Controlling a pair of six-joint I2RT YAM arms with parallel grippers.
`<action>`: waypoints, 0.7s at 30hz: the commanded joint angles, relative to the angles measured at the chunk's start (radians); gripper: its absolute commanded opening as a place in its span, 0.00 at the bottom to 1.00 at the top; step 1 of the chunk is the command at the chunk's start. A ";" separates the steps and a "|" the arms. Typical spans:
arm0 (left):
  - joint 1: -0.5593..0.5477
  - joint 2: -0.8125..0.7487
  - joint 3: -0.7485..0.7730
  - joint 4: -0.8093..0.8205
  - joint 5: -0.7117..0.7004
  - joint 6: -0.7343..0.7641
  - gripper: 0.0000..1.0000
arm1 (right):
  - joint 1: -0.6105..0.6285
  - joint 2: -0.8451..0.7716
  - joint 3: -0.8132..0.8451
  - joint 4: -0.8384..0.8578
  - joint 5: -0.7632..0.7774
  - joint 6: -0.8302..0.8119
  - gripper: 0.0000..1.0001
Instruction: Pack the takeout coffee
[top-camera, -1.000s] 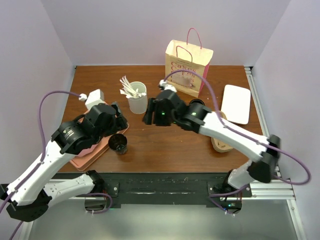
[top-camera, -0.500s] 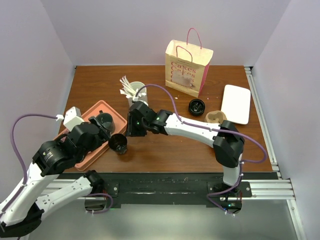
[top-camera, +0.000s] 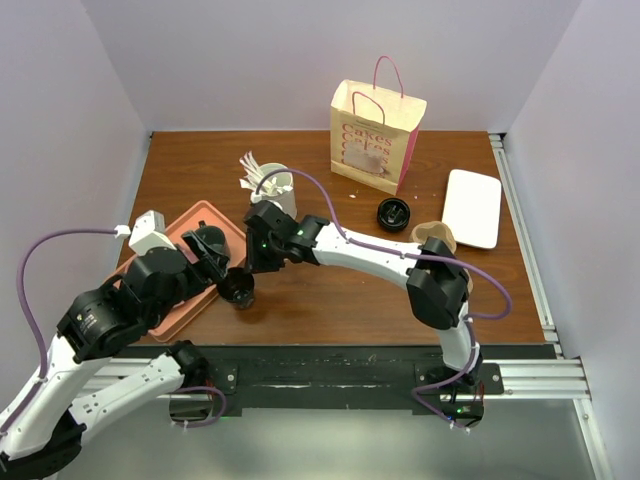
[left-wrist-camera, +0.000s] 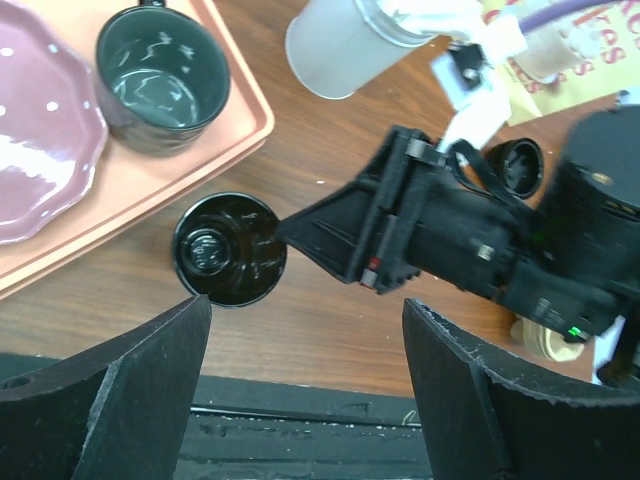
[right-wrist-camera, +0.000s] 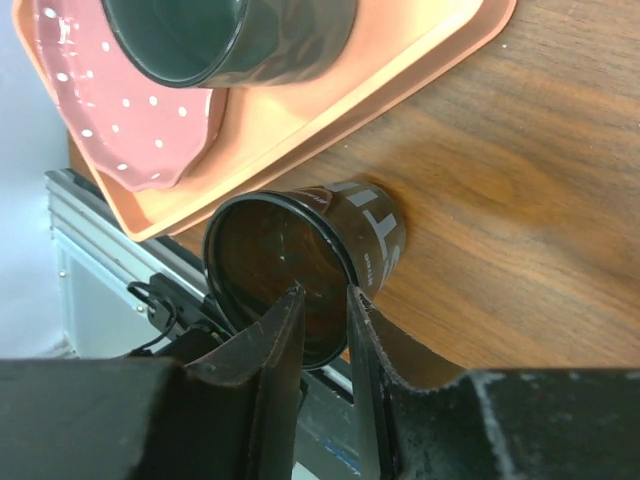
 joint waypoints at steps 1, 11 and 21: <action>0.001 -0.007 0.007 0.048 0.012 0.045 0.82 | 0.007 0.026 0.063 -0.068 0.001 -0.022 0.27; 0.003 -0.042 0.013 0.042 0.014 0.050 0.83 | 0.013 0.050 0.091 -0.119 0.036 -0.033 0.17; 0.003 -0.061 -0.068 0.082 0.113 0.083 0.80 | 0.012 -0.078 0.051 -0.197 0.110 -0.031 0.00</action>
